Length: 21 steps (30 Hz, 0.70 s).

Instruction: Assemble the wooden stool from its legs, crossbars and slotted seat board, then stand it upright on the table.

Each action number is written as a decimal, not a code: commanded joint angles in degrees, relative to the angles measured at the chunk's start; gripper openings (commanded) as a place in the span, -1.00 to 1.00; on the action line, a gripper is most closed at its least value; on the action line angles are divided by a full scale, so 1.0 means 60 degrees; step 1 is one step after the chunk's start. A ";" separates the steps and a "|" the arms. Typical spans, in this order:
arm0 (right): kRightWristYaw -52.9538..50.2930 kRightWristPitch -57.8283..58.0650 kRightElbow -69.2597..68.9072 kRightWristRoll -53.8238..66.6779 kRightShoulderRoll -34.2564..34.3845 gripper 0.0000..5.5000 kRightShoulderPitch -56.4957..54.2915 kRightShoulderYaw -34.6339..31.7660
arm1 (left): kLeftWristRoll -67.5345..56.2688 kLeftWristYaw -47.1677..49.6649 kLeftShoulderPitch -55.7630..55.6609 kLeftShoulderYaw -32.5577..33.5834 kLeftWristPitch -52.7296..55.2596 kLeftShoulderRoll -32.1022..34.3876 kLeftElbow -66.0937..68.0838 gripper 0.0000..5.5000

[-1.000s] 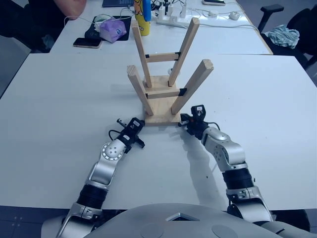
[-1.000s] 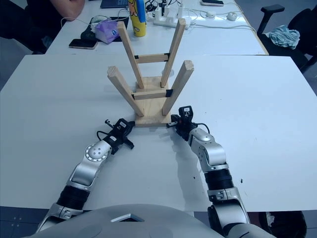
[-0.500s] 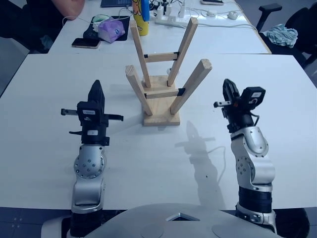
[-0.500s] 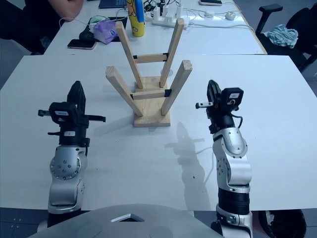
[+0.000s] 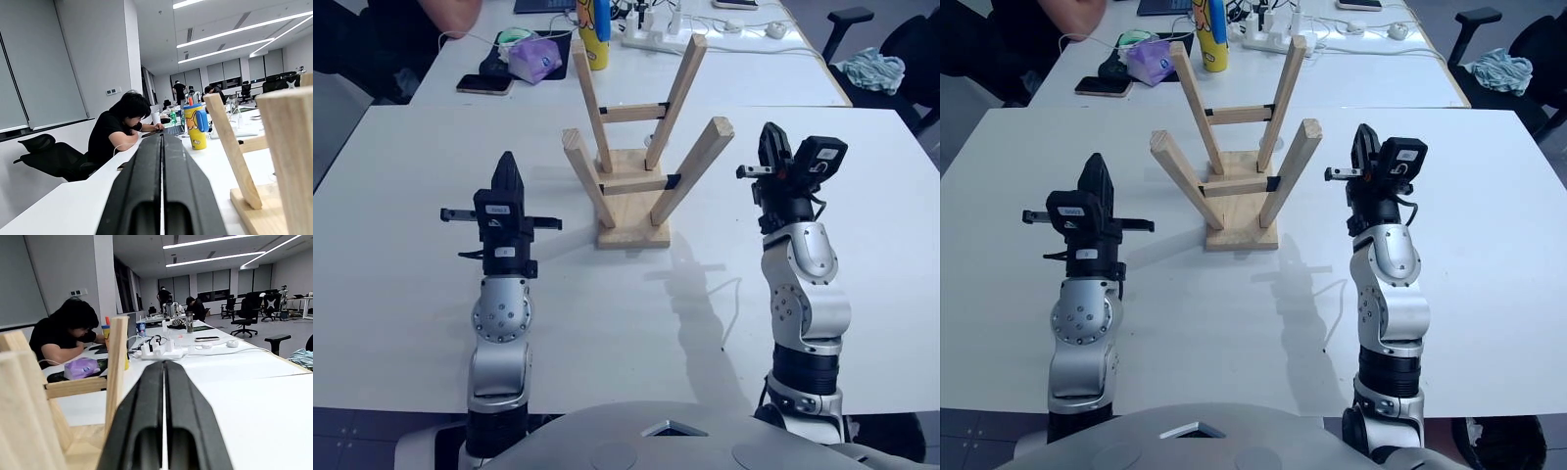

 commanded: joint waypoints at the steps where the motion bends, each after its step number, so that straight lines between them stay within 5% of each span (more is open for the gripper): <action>1: 0.1673 0.0351 -0.0408 0.0242 -0.0201 -1.00 0.0118 0.2149 | -0.0002 -0.0899 -0.0279 -0.1170 0.0119 0.0214 0.0572 -1.00; 11: -0.0105 0.1422 0.0484 -0.0471 -0.0305 -1.00 0.0541 0.0305 | 0.0048 -0.0250 -0.0136 -0.0069 0.0857 0.0259 0.0685 -1.00; 21: 0.0521 0.1289 0.0371 -0.0212 0.0142 -1.00 0.0722 0.1011 | -0.0312 -0.0285 -0.1791 0.0833 0.0355 0.0752 0.1975 -1.00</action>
